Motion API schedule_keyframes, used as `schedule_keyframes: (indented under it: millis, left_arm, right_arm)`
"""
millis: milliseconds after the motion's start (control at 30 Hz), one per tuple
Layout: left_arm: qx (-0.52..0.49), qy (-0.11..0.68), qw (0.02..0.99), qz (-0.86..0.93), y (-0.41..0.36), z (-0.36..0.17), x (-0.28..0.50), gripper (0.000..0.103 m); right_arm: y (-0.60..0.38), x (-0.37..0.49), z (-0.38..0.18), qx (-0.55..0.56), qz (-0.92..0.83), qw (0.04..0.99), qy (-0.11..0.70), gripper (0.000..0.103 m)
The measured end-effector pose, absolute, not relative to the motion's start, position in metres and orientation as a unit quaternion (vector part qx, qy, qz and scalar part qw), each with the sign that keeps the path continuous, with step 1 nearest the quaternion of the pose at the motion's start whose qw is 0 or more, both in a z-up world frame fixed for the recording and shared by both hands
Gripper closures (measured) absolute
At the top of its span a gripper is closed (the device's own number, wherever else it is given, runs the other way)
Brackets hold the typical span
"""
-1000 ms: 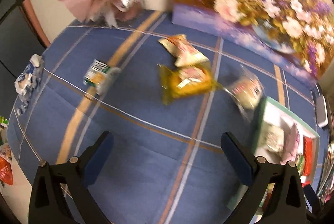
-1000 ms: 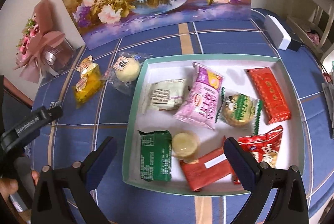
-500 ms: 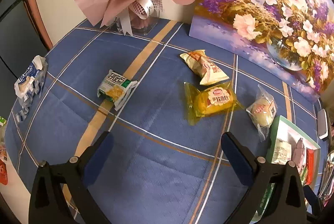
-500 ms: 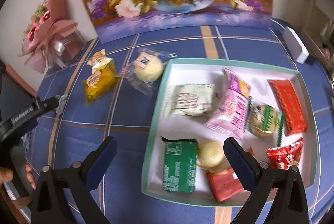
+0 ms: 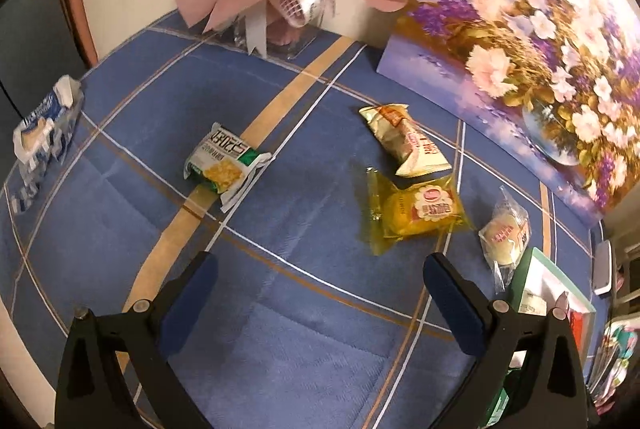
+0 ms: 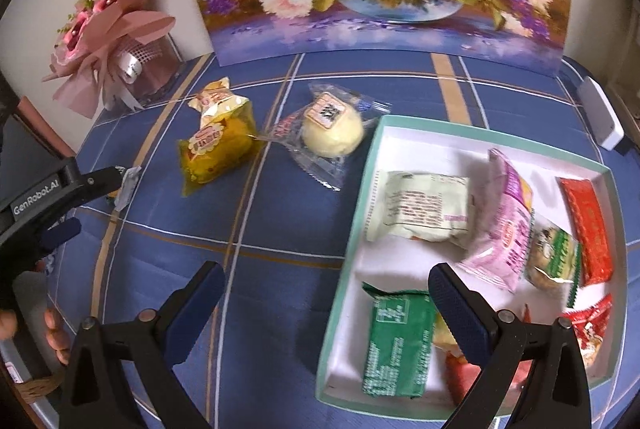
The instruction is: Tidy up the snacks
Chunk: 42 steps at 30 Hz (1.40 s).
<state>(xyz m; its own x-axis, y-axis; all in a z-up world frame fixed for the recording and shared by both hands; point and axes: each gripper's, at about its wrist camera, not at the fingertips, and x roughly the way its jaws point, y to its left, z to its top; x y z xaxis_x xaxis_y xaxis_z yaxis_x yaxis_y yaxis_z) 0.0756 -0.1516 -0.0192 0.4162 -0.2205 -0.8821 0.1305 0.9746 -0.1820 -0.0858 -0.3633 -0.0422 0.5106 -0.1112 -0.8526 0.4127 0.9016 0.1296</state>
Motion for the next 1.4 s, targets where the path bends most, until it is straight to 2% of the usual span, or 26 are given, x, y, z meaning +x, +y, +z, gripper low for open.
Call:
schedule_keyframes:
  millis: [267, 600, 767, 1267, 1400]
  left_arm:
    - [-0.016, 0.541, 0.832, -0.119, -0.133, -0.033, 0.102, 0.001]
    - [0.052, 0.534, 0.832, -0.143, -0.105, -0.022, 0.152, 0.001]
    - [0.036, 0.563, 0.808, -0.168, -0.094, -0.022, 0.179, 0.001]
    - [0.068, 0.619, 0.762, -0.178, -0.107, -0.086, 0.208, 0.001]
    - [0.066, 0.625, 0.757, -0.179, -0.109, -0.099, 0.212, 0.010]
  right_arm:
    - [-0.349, -0.057, -0.039, 0.131, -0.127, 0.859, 0.478, 0.000]
    - [-0.336, 0.006, -0.012, 0.127, -0.075, 0.867, 0.475, 0.000]
    - [-0.331, 0.047, -0.005, 0.118, -0.054, 0.859, 0.496, 0.000]
    - [-0.321, 0.115, -0.075, 0.064, -0.040, 0.805, 0.588, 0.000]
    - [-0.321, 0.123, -0.091, 0.068, -0.037, 0.797, 0.599, 0.000]
